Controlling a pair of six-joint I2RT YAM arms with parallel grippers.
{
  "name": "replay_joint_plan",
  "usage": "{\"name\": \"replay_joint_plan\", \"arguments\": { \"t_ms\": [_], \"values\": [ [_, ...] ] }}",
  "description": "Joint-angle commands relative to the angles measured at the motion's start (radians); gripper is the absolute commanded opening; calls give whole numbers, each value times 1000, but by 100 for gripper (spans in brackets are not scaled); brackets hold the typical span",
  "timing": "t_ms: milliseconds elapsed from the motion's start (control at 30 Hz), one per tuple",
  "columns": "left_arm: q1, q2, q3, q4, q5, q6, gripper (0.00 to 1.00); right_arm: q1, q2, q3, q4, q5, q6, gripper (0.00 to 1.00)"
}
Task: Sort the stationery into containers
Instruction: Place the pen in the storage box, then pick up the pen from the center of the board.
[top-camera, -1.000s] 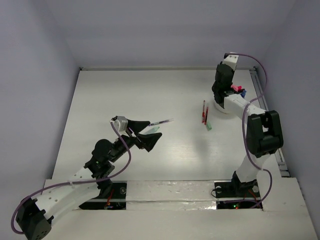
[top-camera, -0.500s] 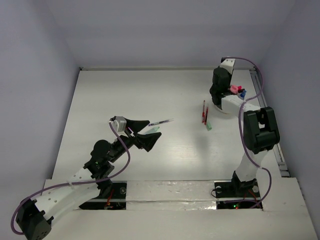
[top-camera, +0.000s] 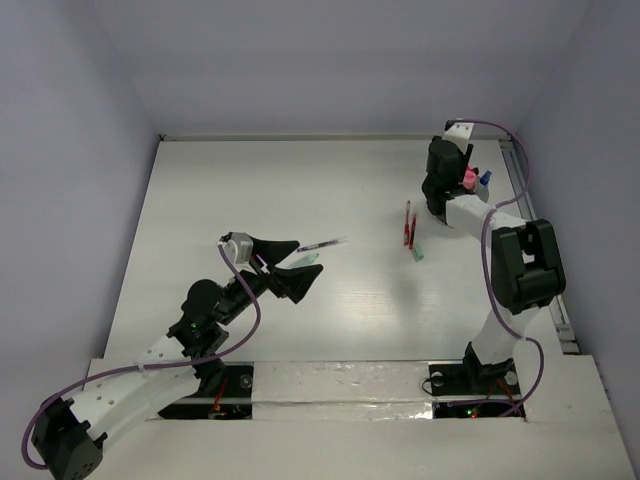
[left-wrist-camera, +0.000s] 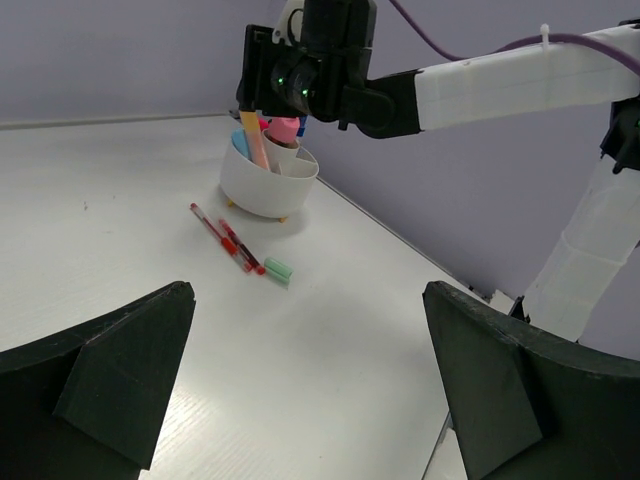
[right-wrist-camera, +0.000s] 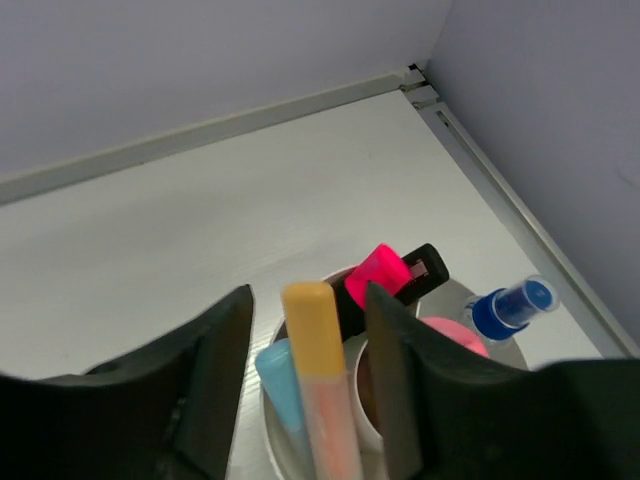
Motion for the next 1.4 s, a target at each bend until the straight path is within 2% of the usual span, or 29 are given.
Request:
{"name": "replay_joint_plan", "arguments": {
  "t_ms": [0, 200, 300, 333, 367, 400, 433, 467, 500, 533, 600, 633, 733, 800, 833, 867, 933, 967, 1033, 1067, 1167, 1367],
  "values": [
    [-2, -2, -6, 61, 6, -4, 99, -7, -95, 6, 11, -8, 20, 57],
    [-2, -2, -1, 46, -12, -3, 99, 13, -152, 3, -21, -27, 40, 59],
    [-2, -2, 0, 40, -23, -1, 99, 47, -195, -15, -52, -16, 60, 56],
    [-2, -2, 0, 37, -29, 2, 97, 79, -215, -26, -62, -17, 69, 52],
    [-2, 1, 0, 34, -35, 5, 96, 99, -261, -52, -90, -25, 80, 36],
    [-2, 2, 2, 32, -40, 5, 95, 119, -285, -66, -111, -87, 110, 26],
    [-2, 2, 4, 28, -58, 7, 91, 143, -305, -80, -133, -124, 131, 19],
    [-2, 2, 5, 23, -69, 7, 89, 196, -322, -86, -201, -160, 155, 4],
    [-2, 2, 7, 12, -82, 8, 86, 224, -339, -89, -249, -244, 225, 0],
    [-2, 1, 10, 5, -111, 7, 79, 252, -341, -91, -286, -296, 256, 0],
    [-2, -10, 11, -21, -141, 2, 73, 344, -332, -94, -374, -379, 346, 0],
    [-2, -17, 13, -34, -208, -4, 63, 378, -327, -112, -383, -443, 370, 0],
    [-2, -66, 17, -89, -326, -29, 46, 502, -293, -146, -385, -540, 456, 0],
    [-2, -117, 17, -130, -385, -44, 40, 577, -278, -166, -374, -562, 524, 0],
    [-2, -139, 10, -140, -432, -44, 37, 597, -267, -181, -354, -574, 546, 3],
    [-2, -177, 5, -149, -449, -44, 36, 616, -260, -207, -315, -585, 568, 16],
    [-2, -208, -4, -178, -509, -29, 36, 661, -237, -221, -278, -603, 631, 34],
    [-2, -232, -3, -214, -527, -26, 36, 674, -203, -215, -250, -609, 638, 52],
    [-2, -263, -6, -241, -579, -24, 39, 711, -163, -187, -262, -591, 654, 67],
    [-2, -274, -9, -247, -587, -24, 40, 720, -122, -172, -264, -585, 655, 79],
    [-2, -291, -18, -242, -584, -21, 43, 732, -50, -108, -294, -571, 672, 88],
    [-2, -255, -12, -224, -540, -13, 46, 752, 102, 3, -380, -478, 684, 89]
  ]
}}
